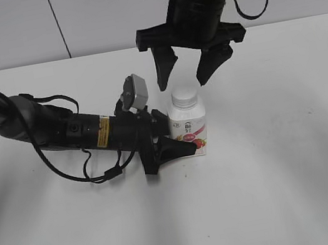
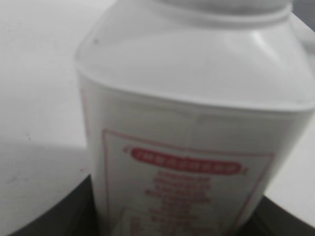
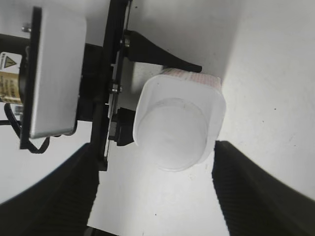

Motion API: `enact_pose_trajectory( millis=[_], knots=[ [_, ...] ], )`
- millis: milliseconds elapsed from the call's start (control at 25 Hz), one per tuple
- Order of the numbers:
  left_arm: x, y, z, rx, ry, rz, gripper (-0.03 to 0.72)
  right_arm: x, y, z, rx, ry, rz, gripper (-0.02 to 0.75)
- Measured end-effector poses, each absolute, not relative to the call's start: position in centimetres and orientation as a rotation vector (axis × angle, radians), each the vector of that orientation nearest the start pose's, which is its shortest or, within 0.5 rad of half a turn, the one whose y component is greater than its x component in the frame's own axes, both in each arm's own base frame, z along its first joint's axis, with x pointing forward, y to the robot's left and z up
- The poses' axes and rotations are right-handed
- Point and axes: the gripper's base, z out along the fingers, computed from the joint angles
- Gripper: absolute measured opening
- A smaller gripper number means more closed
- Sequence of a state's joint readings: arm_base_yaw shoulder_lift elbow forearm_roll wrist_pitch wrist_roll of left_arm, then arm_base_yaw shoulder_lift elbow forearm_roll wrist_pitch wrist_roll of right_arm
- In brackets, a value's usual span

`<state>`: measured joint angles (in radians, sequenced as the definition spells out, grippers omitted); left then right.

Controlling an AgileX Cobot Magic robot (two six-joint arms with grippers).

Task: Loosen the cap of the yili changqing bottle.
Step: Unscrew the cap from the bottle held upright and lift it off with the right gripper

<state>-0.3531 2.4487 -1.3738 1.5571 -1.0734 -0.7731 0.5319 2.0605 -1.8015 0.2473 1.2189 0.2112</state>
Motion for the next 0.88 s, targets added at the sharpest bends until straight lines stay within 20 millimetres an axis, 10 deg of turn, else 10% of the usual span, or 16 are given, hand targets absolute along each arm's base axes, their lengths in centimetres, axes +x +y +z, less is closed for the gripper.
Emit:
enact_pose_trajectory(
  millis=[880],
  knots=[
    [36.95, -22.14, 4.08, 1.464, 1.586, -1.098, 0.394, 36.70, 23.80, 23.55, -0.182, 3.061, 0.405, 0.564]
  ],
)
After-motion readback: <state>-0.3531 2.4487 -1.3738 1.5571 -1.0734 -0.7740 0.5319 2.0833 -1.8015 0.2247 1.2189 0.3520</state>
